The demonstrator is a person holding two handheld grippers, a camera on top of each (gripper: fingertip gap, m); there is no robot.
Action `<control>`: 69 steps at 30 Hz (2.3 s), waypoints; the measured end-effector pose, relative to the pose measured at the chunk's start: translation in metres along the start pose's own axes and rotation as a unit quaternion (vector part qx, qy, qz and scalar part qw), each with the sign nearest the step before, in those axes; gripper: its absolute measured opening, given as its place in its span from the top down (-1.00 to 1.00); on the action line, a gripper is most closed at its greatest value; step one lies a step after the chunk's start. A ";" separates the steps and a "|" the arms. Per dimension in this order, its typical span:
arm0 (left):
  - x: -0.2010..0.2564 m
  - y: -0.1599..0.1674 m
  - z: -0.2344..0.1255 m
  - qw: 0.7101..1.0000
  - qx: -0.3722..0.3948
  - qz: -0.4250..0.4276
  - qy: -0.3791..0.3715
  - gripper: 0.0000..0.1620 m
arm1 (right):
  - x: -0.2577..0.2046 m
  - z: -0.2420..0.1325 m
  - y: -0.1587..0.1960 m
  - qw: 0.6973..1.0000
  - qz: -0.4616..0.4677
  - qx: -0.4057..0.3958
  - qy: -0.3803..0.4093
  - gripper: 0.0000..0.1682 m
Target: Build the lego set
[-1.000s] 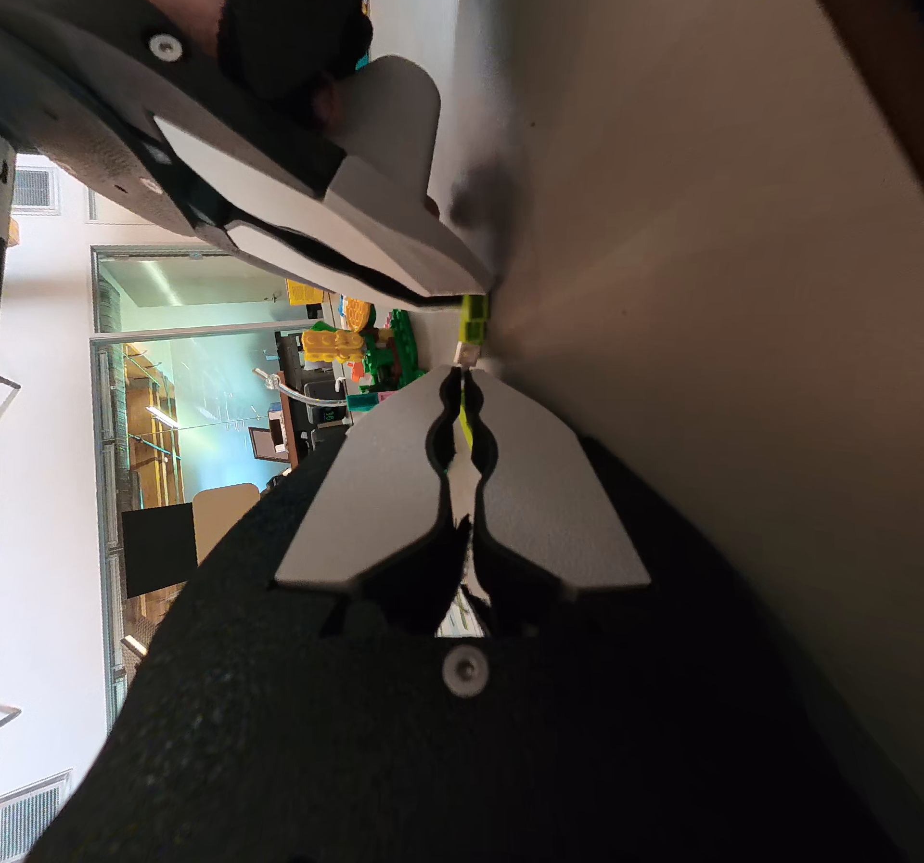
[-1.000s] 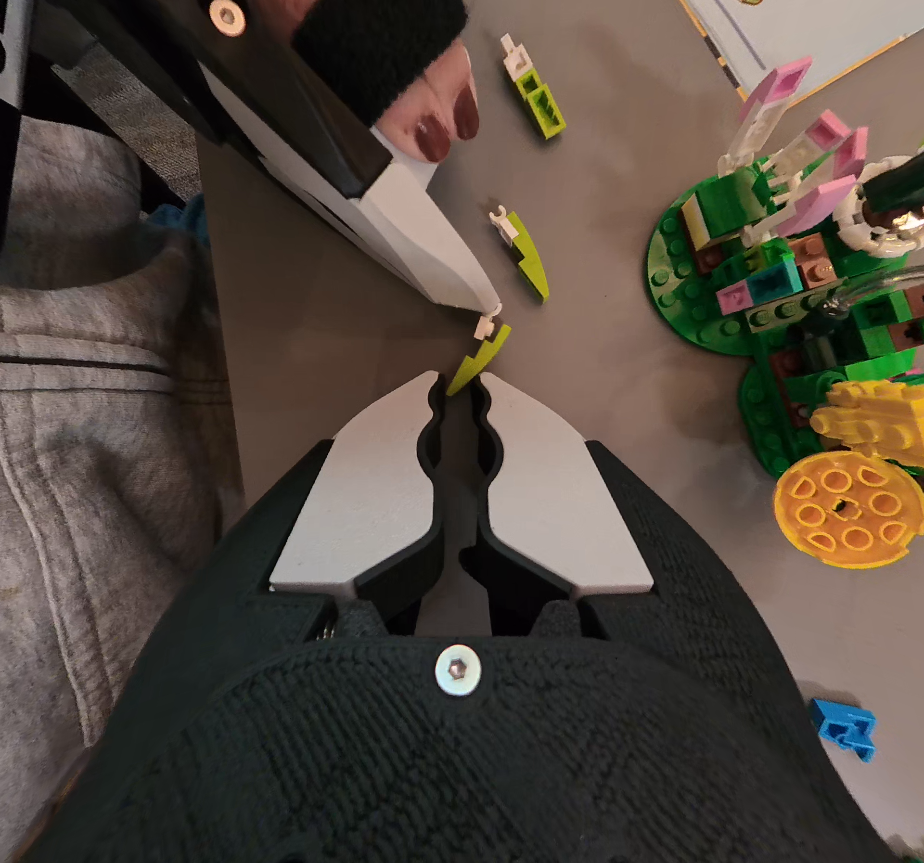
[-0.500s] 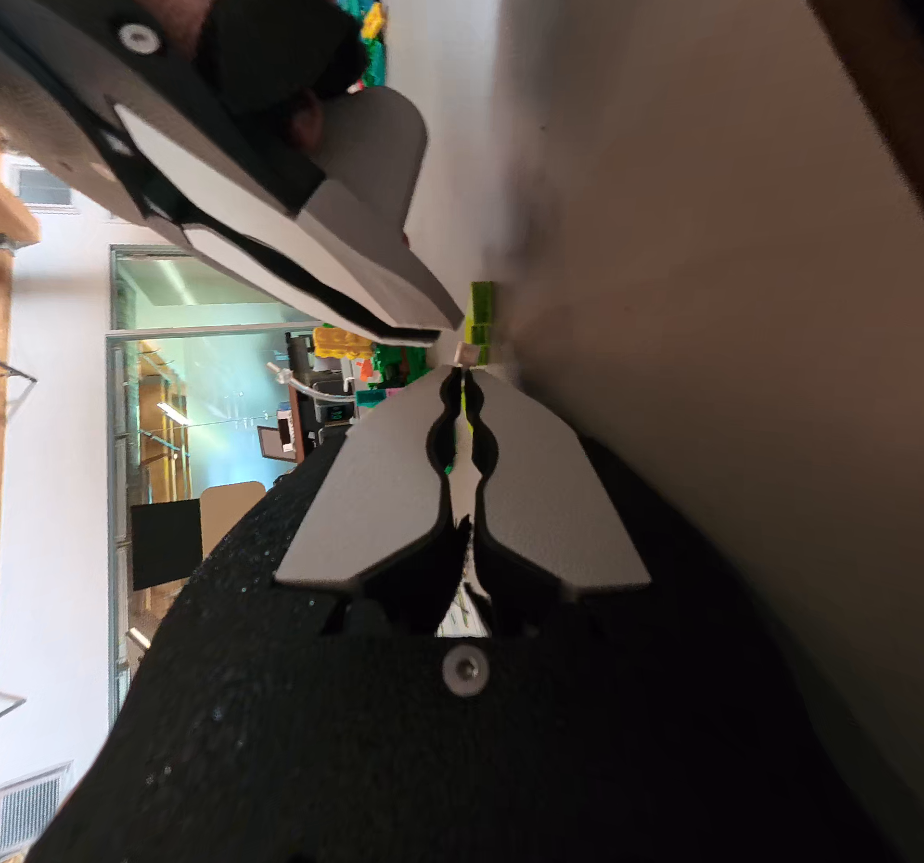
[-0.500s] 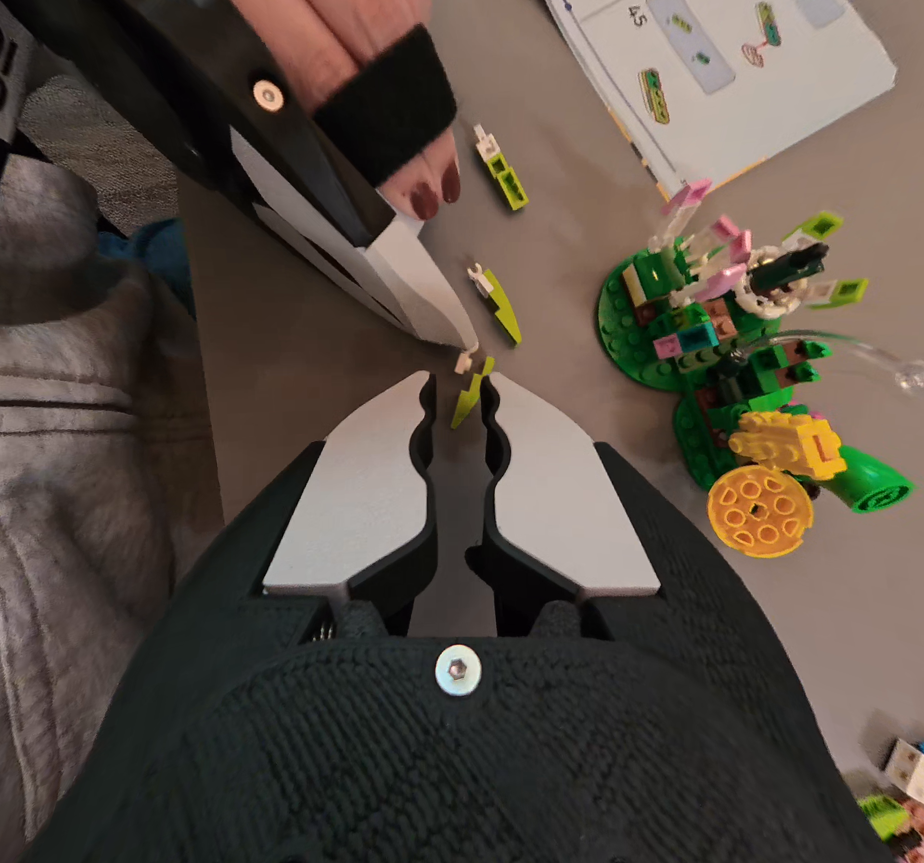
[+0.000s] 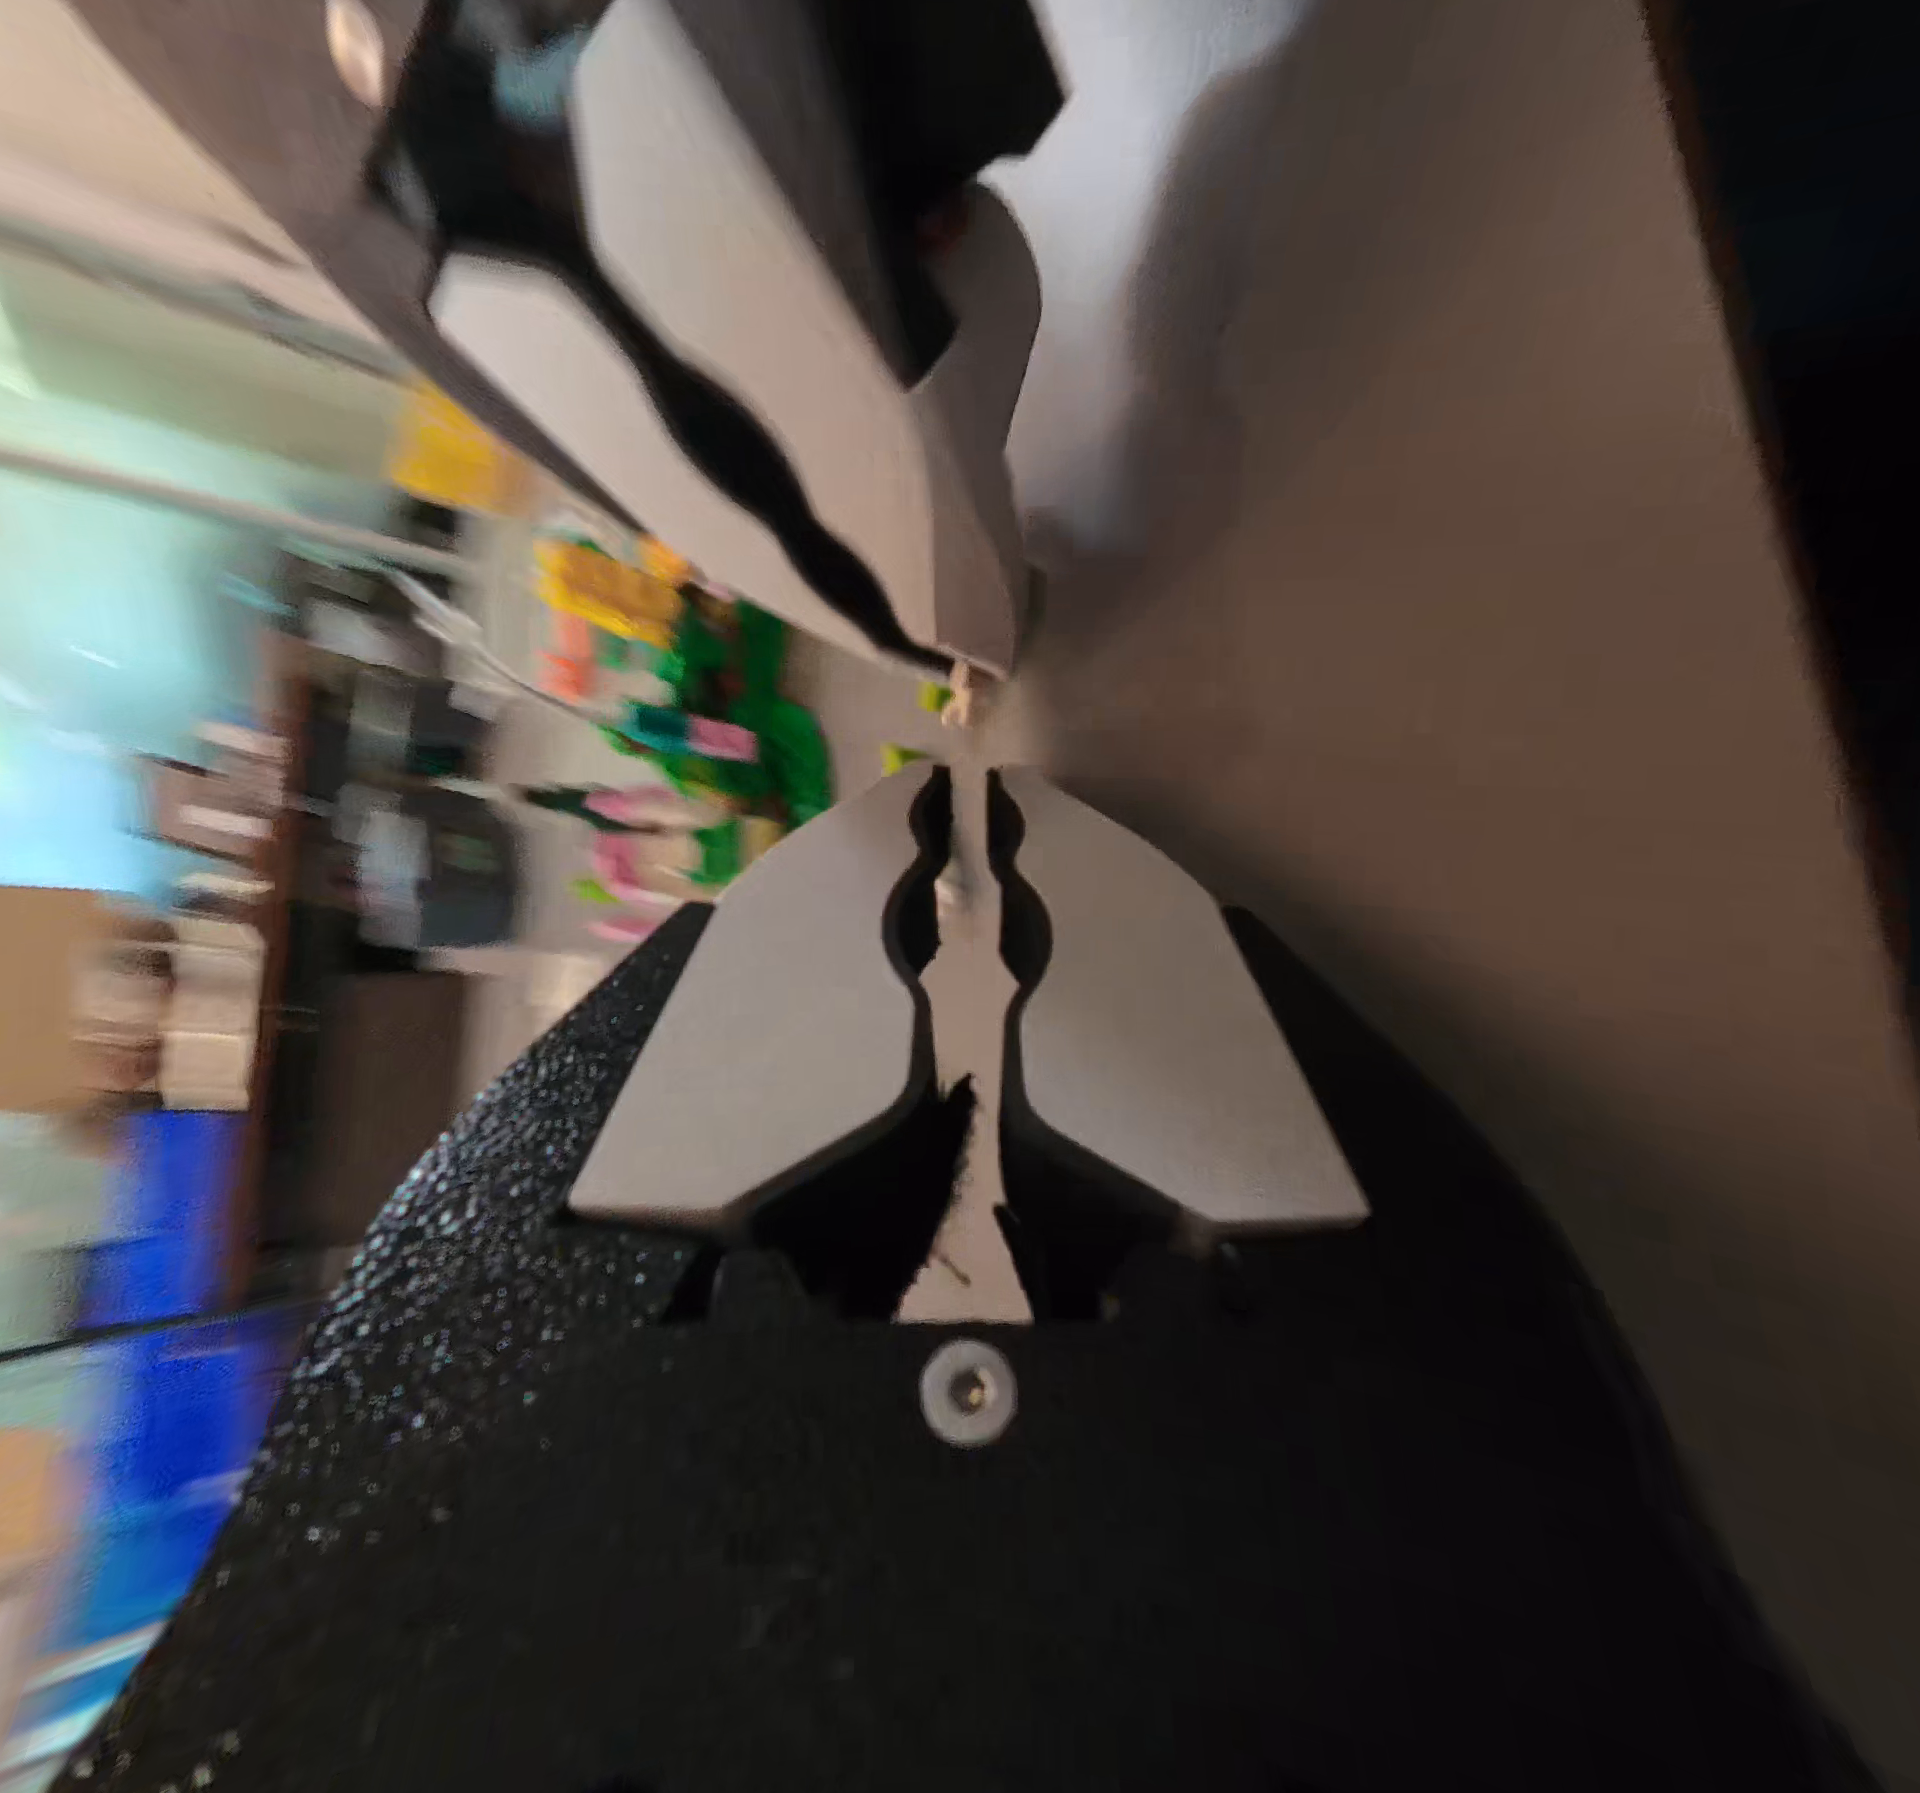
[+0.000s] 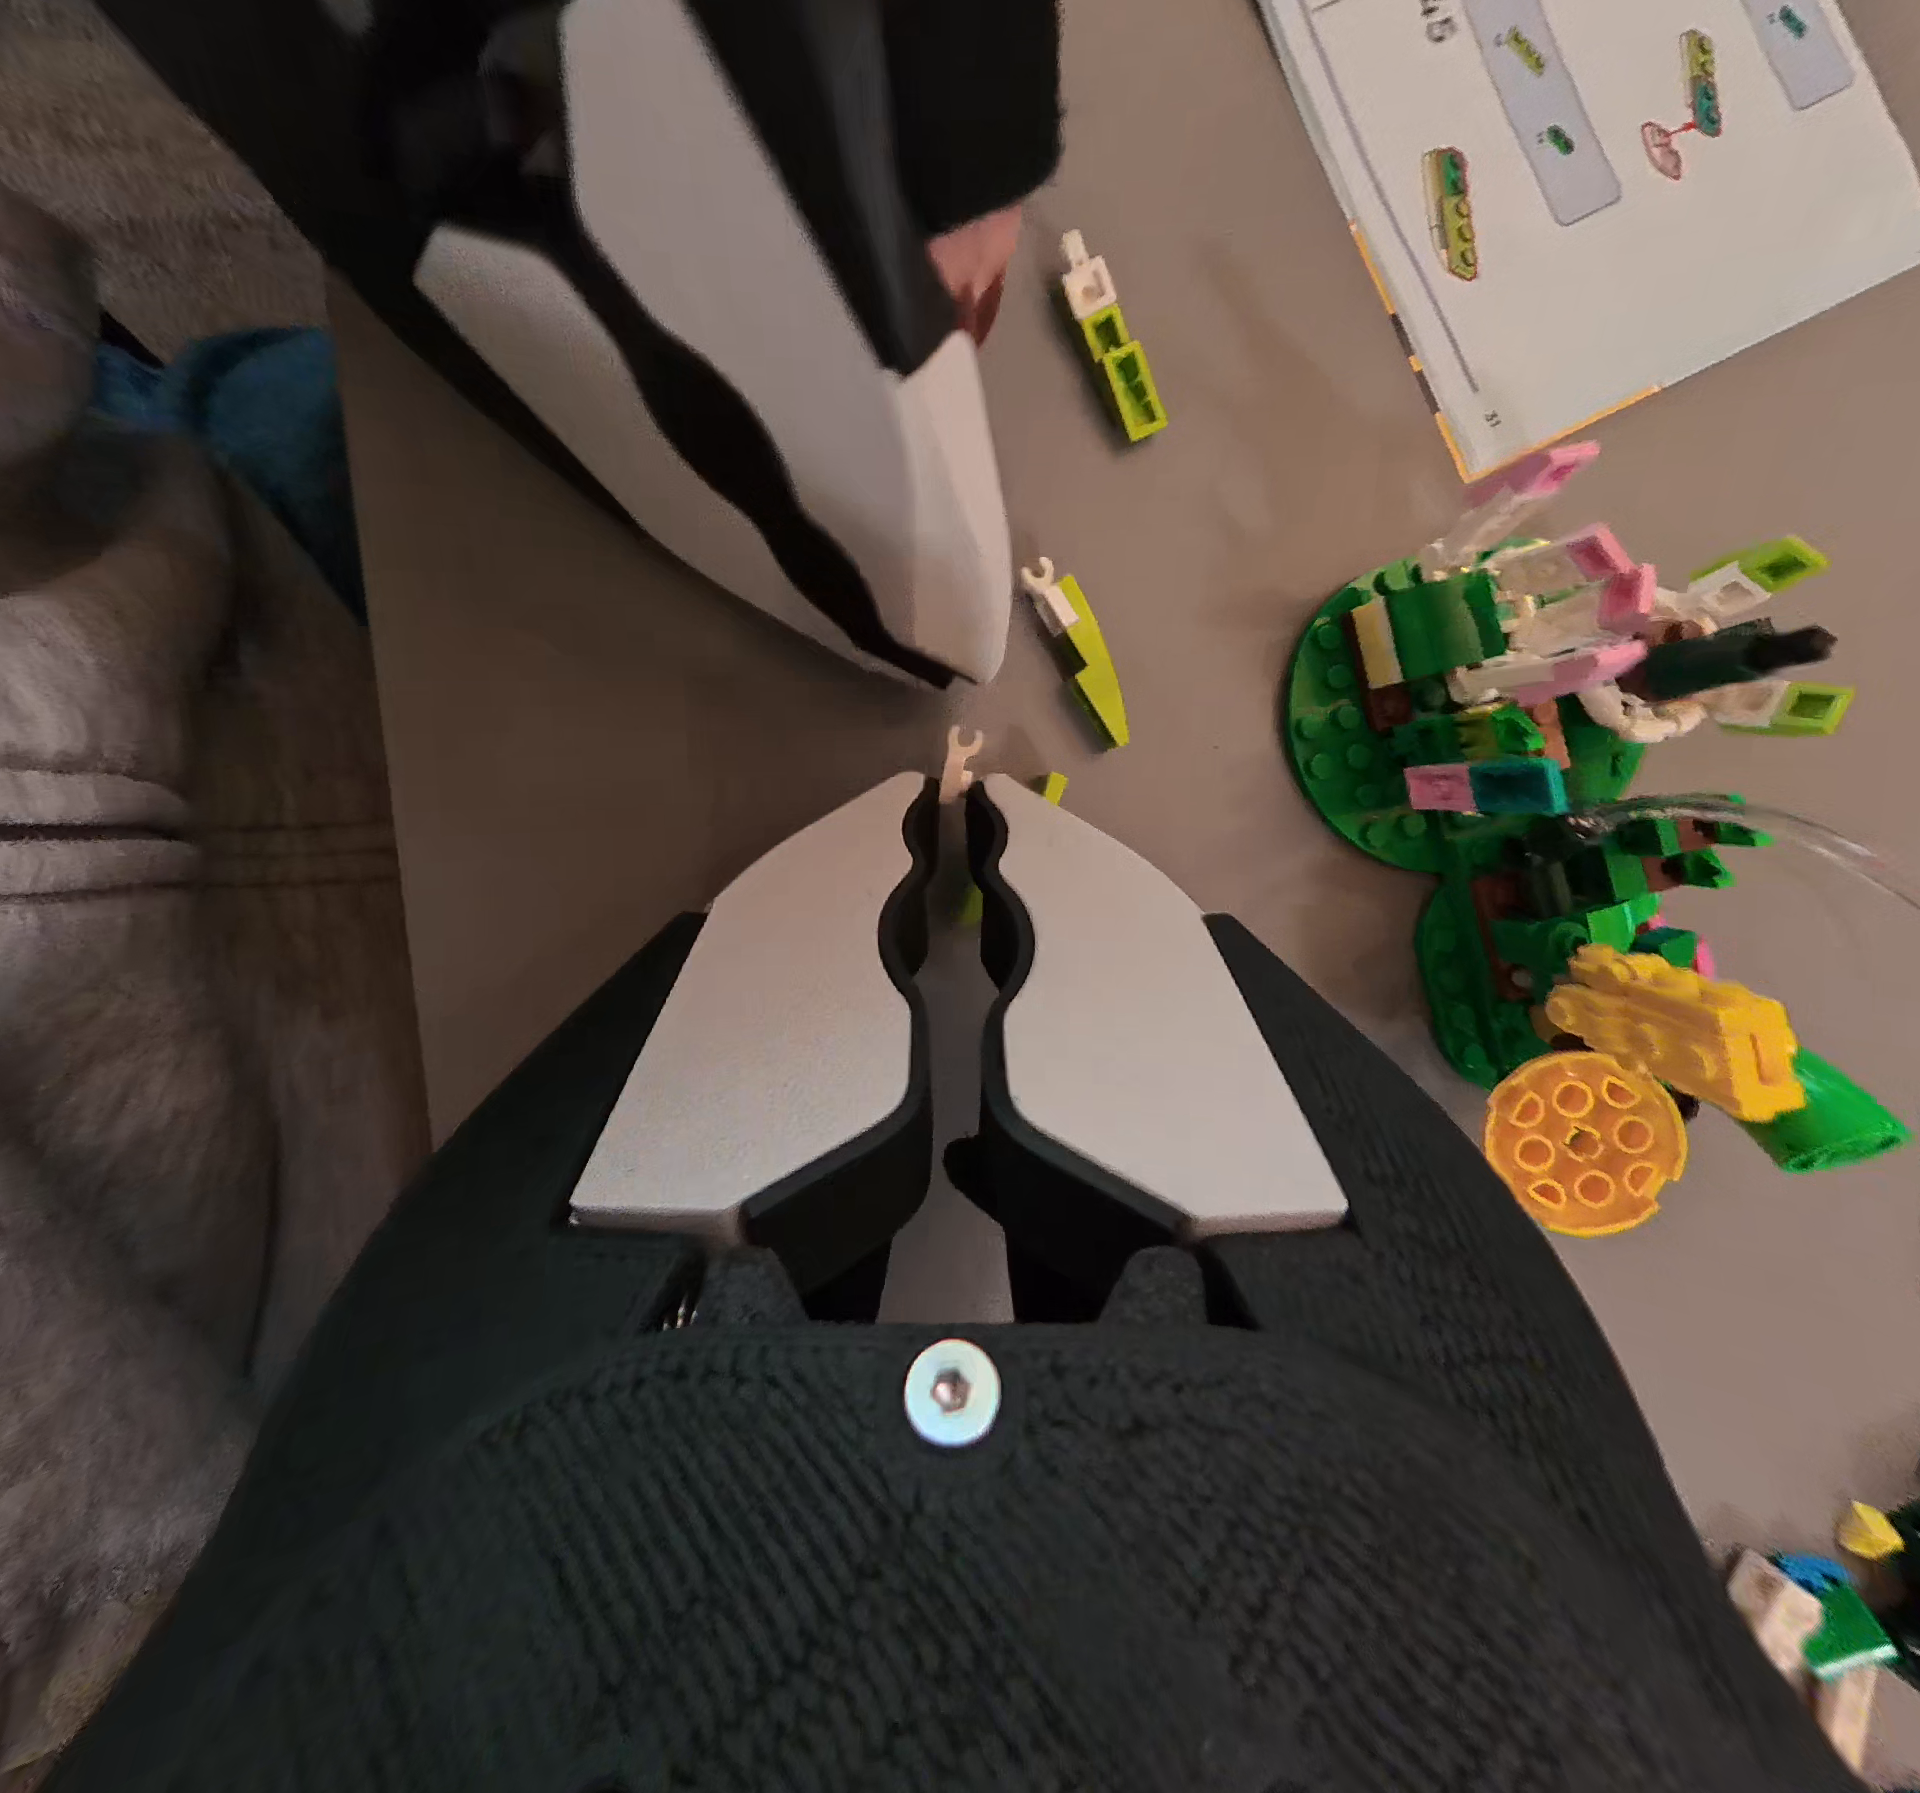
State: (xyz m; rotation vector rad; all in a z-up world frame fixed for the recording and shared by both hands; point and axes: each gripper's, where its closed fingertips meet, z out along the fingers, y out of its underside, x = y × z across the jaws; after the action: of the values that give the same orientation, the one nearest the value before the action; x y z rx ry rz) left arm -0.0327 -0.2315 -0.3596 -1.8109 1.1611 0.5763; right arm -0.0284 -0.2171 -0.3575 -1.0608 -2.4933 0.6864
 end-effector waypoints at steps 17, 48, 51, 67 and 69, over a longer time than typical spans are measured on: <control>0.007 -0.009 -0.006 0.959 0.056 -0.236 0.144 0.93 | -0.012 0.004 -0.007 0.987 -0.160 0.021 0.010 0.95; -0.002 -0.001 0.012 0.941 0.017 -0.239 0.238 0.94 | 0.004 0.003 0.006 0.998 0.013 -0.005 -0.067 0.62; -0.006 0.001 0.015 0.942 0.015 -0.229 0.244 0.94 | 0.001 0.004 0.006 0.997 0.008 -0.008 -0.077 0.63; -0.006 -0.001 0.017 0.943 0.008 -0.203 0.262 0.94 | -0.006 0.003 0.005 0.996 0.000 0.010 -0.086 0.73; -0.005 -0.001 0.017 0.944 0.001 -0.201 0.264 0.94 | -0.006 0.003 0.005 0.996 0.002 0.011 -0.086 0.73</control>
State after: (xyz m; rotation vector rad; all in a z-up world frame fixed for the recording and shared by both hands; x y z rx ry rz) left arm -0.0325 -0.2140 -0.3637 -2.1937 1.0713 -0.1622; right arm -0.0231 -0.2193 -0.3632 -1.0401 -2.6210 0.8377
